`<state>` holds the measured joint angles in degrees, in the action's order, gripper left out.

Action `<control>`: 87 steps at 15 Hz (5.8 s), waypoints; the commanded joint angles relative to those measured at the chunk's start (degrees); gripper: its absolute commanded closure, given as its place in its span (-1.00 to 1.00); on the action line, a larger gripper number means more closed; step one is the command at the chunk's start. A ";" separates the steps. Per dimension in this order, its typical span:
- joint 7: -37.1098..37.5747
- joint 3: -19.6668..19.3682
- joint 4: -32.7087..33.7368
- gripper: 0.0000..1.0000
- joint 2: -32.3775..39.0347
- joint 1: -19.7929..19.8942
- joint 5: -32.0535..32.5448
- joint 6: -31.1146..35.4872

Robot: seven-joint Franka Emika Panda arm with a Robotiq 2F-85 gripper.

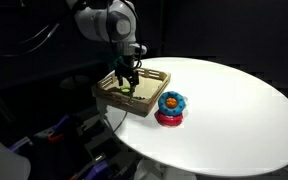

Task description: Put the yellow ring on the table

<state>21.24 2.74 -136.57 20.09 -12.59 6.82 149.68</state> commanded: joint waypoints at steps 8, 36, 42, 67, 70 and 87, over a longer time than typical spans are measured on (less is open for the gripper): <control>0.69 -0.67 2.13 -1.00 2.51 -0.99 -0.61 0.39; 0.60 -0.53 3.17 0.03 2.70 -1.56 -1.70 -0.47; 0.65 -1.08 4.12 0.03 -0.62 -0.72 -2.33 -3.13; 16.48 -12.88 15.71 0.03 1.04 5.53 5.20 -20.01; 17.63 -13.07 16.57 0.03 1.91 6.26 5.35 -21.35; 9.05 -8.66 16.58 -1.00 -2.02 7.55 1.11 -27.92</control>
<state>34.48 -7.86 -119.72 20.82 -6.35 9.97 124.62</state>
